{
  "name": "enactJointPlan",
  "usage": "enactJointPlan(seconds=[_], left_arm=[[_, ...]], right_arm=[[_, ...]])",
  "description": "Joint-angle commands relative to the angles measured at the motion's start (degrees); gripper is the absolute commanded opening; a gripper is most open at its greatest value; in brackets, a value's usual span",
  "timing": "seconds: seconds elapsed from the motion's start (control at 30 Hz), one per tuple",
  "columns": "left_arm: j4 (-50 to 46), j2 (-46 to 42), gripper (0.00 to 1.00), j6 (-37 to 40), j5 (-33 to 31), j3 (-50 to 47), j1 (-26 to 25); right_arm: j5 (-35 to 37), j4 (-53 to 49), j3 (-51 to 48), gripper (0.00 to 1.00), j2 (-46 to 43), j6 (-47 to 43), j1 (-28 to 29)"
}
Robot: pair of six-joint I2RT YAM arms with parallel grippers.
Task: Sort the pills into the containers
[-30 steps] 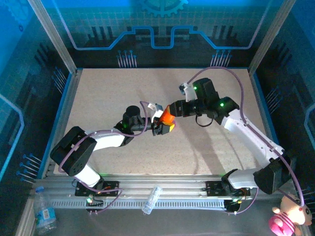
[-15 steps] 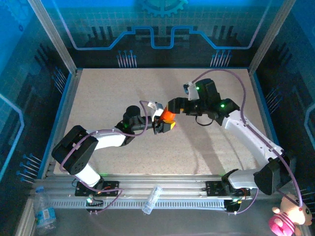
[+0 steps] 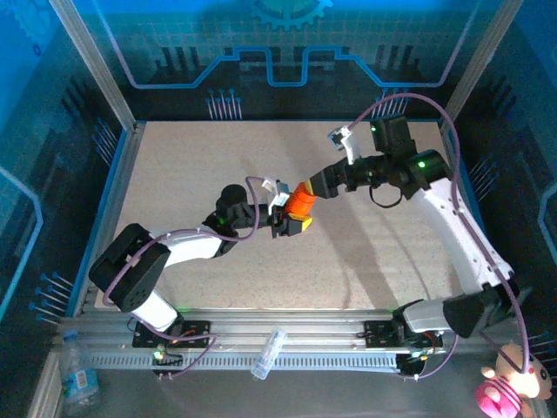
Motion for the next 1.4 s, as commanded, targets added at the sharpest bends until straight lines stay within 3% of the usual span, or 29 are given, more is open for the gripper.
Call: enactJointPlan(seconds=[0.0, 0.27, 0.63, 0.77, 0.93, 1.17, 1.37], left_arm=[[-0.4, -2.3, 0.0, 0.0, 3.2, 2.2, 0.1], [-0.7, -3.0, 0.0, -0.4, 3.3, 2.2, 0.2], [-1.8, -3.7, 0.0, 0.6, 3.1, 1.9, 0.2], [-1.8, -3.4, 0.0, 0.8, 2.8, 2.2, 0.2], [-0.9, -3.1, 0.0, 1.4, -0.5, 2.3, 0.1], [-0.7, -3.1, 0.0, 4.0, -7.0, 1.9, 0.1], [-0.5, -2.0, 0.0, 3.9, -6.7, 2.1, 0.2]], right_arm=[[-1.5, -6.1, 3.1, 0.93, 3.0, -6.3, 1.8], [0.5, -6.2, 3.9, 0.87, 5.1, -6.1, 3.3], [0.1, -4.6, 1.8, 0.58, 5.3, -4.5, 3.4], [1.1, -2.2, -1.0, 0.52, 4.0, -1.7, 3.9], [5.7, 5.6, -7.9, 0.45, 1.0, 9.0, 5.4], [25.2, 20.1, -20.1, 0.47, -3.5, 34.4, 12.3], [27.0, 25.4, -22.2, 0.48, -3.1, 40.4, 14.7]])
